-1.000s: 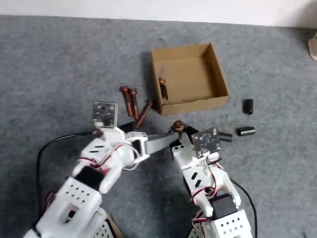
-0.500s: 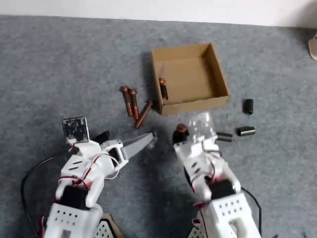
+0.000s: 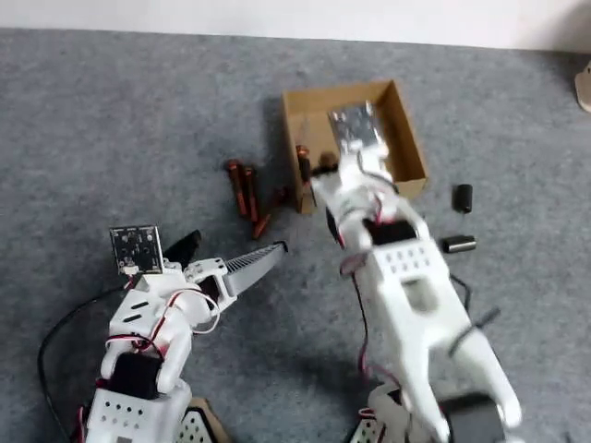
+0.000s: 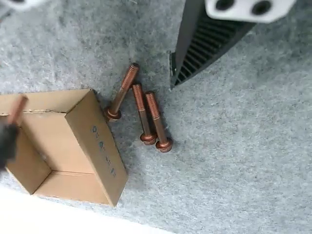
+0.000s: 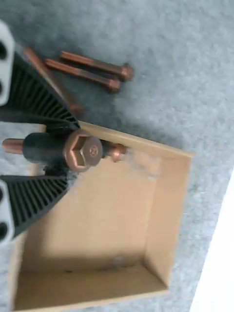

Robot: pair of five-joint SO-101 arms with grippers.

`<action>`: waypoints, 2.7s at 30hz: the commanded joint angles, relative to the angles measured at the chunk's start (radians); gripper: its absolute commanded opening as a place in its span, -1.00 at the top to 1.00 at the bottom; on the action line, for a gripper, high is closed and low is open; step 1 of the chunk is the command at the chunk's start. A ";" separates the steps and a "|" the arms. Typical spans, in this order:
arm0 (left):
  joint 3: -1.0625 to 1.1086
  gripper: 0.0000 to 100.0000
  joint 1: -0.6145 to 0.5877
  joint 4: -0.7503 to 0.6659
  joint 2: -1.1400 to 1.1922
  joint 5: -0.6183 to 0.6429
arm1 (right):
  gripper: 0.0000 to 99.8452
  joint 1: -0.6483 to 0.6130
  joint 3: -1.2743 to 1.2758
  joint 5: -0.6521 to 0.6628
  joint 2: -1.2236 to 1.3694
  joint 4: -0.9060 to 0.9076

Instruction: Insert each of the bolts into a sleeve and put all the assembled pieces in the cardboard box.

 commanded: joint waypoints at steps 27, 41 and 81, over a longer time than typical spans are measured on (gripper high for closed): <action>0.021 -0.05 -0.015 0.009 -0.018 -0.005 | 0.74 0.028 -0.544 -0.244 0.578 0.031; 0.021 -0.05 -0.015 0.020 -0.018 -0.005 | 0.61 0.163 -0.542 -0.245 0.406 0.193; 0.019 -0.05 -0.013 0.021 -0.018 -0.005 | 0.61 0.608 -0.570 0.072 0.644 0.292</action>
